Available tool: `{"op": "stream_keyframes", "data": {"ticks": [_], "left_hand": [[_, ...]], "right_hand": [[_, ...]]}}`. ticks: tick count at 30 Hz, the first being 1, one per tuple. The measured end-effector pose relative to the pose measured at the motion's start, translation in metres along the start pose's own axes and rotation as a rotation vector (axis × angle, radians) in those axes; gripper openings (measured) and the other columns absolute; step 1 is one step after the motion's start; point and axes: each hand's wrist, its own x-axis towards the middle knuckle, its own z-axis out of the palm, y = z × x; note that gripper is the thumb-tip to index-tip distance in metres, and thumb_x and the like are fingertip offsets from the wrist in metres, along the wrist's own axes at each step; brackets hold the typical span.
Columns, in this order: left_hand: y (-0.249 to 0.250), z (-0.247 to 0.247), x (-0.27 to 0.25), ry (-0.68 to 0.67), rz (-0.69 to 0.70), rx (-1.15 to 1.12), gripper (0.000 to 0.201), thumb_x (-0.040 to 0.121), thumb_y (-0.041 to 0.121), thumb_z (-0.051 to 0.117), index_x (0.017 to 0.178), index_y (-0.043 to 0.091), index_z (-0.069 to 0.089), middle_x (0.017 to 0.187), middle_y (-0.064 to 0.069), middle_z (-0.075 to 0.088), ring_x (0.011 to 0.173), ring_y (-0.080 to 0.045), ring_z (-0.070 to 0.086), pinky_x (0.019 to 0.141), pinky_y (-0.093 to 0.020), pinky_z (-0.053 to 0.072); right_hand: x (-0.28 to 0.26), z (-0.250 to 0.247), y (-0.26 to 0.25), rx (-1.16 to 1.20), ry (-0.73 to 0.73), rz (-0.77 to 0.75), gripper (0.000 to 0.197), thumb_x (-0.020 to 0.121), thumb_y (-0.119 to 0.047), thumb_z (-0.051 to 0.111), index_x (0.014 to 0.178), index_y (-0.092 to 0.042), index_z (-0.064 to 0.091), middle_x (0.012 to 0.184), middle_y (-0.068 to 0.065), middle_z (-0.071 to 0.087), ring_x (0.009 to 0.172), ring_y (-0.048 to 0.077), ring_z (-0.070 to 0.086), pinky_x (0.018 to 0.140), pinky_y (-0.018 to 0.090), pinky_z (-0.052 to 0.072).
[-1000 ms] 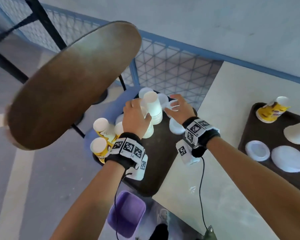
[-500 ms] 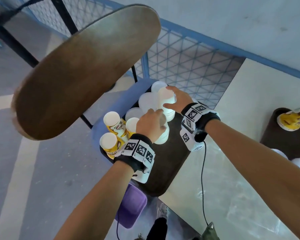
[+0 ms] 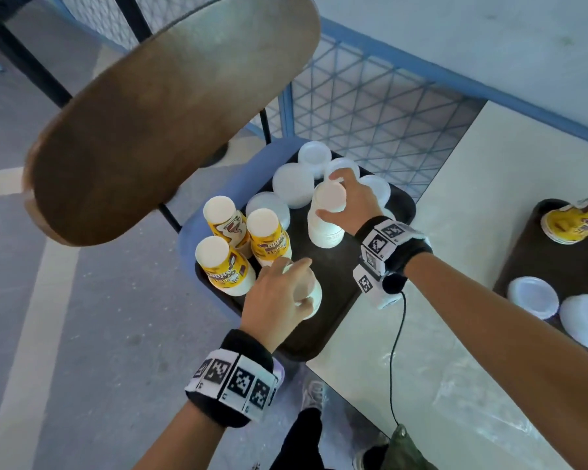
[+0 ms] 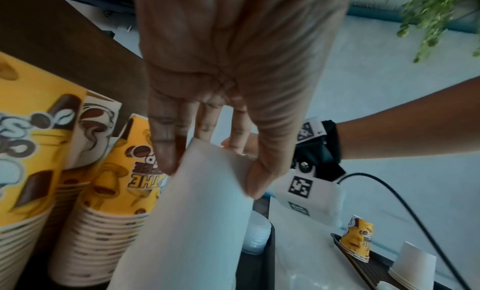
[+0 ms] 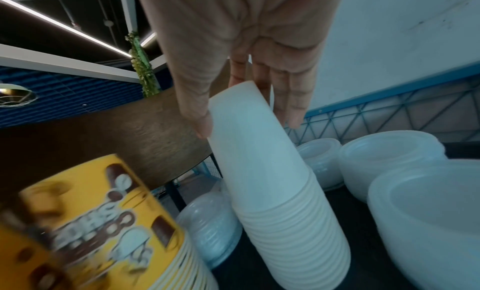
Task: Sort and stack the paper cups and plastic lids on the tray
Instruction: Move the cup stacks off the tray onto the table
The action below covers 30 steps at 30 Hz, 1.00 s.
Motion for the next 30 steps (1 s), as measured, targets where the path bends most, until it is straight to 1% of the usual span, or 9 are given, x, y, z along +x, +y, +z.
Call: {"op": "stream_keyframes", "data": {"ticks": [3,5,7,9,12,16,20,23,30], "left_hand": [[-0.009,0.021,-0.008,0.072,-0.061,-0.195,0.083,0.074,0.022,0.075,0.143,0.021,0.03,0.14,-0.002,0.044,0.127,-0.022,0.042,0.105,-0.029,0.034],[-0.013,0.036,-0.013,0.147,-0.137,-0.391,0.088,0.07,0.019,0.078,0.143,0.017,0.028,0.143,0.0,0.041,0.129,-0.015,0.038,0.106,-0.024,0.028],[-0.016,0.049,-0.016,0.221,-0.211,-0.558,0.091,0.068,0.019,0.08,0.142,0.018,0.027,0.142,0.002,0.041,0.128,-0.007,0.036,0.106,-0.024,0.029],[-0.017,0.06,-0.016,0.247,-0.271,-0.655,0.089,0.066,0.018,0.082,0.139,0.019,0.03,0.137,0.002,0.045,0.125,-0.008,0.039,0.104,-0.025,0.034],[-0.019,0.074,-0.014,0.231,-0.327,-0.686,0.077,0.065,0.016,0.082,0.13,0.018,0.039,0.128,0.002,0.05,0.121,-0.016,0.047,0.098,-0.024,0.037],[-0.023,0.085,-0.01,0.208,-0.4,-0.741,0.08,0.063,0.017,0.084,0.126,0.027,0.037,0.126,0.005,0.05,0.119,-0.014,0.048,0.096,-0.024,0.037],[-0.024,0.09,-0.006,0.157,-0.465,-0.732,0.089,0.063,0.018,0.084,0.135,0.021,0.032,0.134,0.001,0.048,0.124,-0.018,0.045,0.099,-0.025,0.035],[-0.027,0.09,-0.005,0.134,-0.464,-0.686,0.09,0.065,0.019,0.083,0.137,0.019,0.03,0.136,-0.001,0.048,0.126,-0.021,0.044,0.1,-0.026,0.034],[-0.029,0.086,-0.004,0.116,-0.471,-0.66,0.09,0.066,0.018,0.082,0.137,0.018,0.028,0.136,-0.003,0.048,0.126,-0.024,0.044,0.095,-0.023,0.033]], "right_hand": [[-0.025,0.005,0.007,0.015,-0.003,-0.017,0.068,0.072,-0.023,0.077,0.128,-0.012,0.039,0.123,0.008,0.056,0.109,0.03,0.055,0.089,0.035,0.041],[-0.038,0.009,0.012,0.02,0.004,-0.025,0.067,0.07,-0.024,0.079,0.124,-0.011,0.043,0.118,0.007,0.058,0.107,0.028,0.056,0.09,0.037,0.043],[-0.047,0.013,0.017,0.033,0.011,-0.026,0.066,0.067,-0.025,0.081,0.122,-0.011,0.046,0.118,0.007,0.058,0.107,0.027,0.056,0.092,0.037,0.044],[-0.053,0.017,0.022,0.047,0.016,-0.025,0.067,0.066,-0.025,0.081,0.122,-0.011,0.047,0.121,0.006,0.055,0.11,0.025,0.053,0.093,0.032,0.042],[-0.058,0.028,0.027,0.057,0.026,0.018,0.072,0.066,-0.023,0.082,0.127,-0.01,0.045,0.126,0.008,0.05,0.117,0.023,0.047,0.094,0.023,0.033],[-0.056,0.048,0.036,0.112,-0.006,0.206,0.08,0.063,-0.029,0.084,0.129,-0.011,0.042,0.128,0.01,0.051,0.121,0.027,0.049,0.102,0.036,0.039],[-0.058,0.06,0.042,0.163,-0.047,0.339,0.09,0.069,-0.032,0.08,0.14,-0.017,0.029,0.137,0.01,0.048,0.128,0.03,0.045,0.104,0.039,0.036],[-0.059,0.064,0.044,0.23,-0.025,0.373,0.091,0.07,-0.031,0.079,0.142,-0.02,0.025,0.137,0.01,0.048,0.127,0.032,0.045,0.103,0.04,0.038],[-0.062,0.067,0.046,0.285,0.014,0.391,0.09,0.066,-0.028,0.082,0.139,-0.024,0.029,0.132,0.008,0.051,0.123,0.03,0.049,0.1,0.039,0.04]]}}
